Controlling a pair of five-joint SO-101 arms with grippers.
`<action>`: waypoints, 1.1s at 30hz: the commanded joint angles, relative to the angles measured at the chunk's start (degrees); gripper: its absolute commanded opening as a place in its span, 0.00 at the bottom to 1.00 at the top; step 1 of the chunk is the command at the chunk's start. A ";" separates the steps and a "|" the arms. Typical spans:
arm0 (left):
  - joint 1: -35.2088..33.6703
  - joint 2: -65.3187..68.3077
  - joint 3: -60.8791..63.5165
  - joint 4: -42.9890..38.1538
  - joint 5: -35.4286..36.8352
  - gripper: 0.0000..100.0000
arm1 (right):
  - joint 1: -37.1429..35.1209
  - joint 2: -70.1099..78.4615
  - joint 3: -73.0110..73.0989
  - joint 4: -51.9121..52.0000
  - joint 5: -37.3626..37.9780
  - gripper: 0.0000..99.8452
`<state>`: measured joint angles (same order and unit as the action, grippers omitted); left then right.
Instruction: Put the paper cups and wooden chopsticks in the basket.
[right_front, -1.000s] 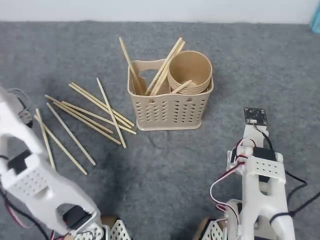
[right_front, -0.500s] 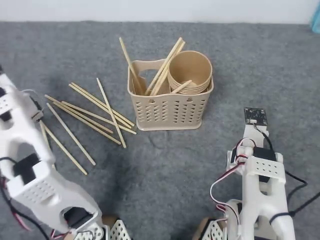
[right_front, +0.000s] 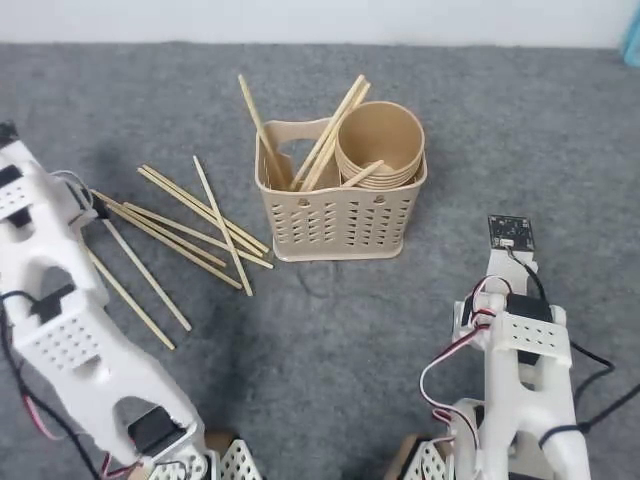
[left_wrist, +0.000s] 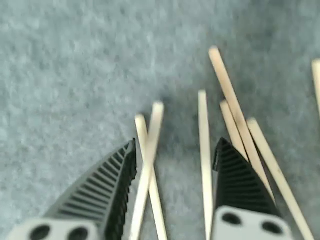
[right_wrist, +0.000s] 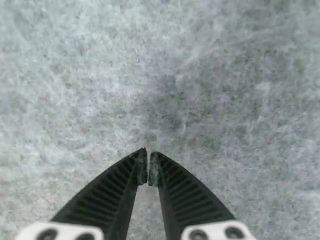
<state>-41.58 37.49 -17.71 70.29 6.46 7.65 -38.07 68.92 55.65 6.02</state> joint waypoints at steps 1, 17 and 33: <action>0.09 3.60 -7.78 -0.70 -0.18 0.24 | 0.13 -1.80 -0.35 -1.19 0.88 0.03; 2.11 11.25 -16.22 2.73 -0.44 0.02 | 0.13 -1.80 -0.44 -1.19 0.62 0.03; 1.49 11.16 -38.64 30.33 -0.18 0.01 | 0.13 -1.80 -0.44 -1.19 0.53 0.03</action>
<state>-39.91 49.80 -51.82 97.63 6.37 7.74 -38.07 68.92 55.65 6.20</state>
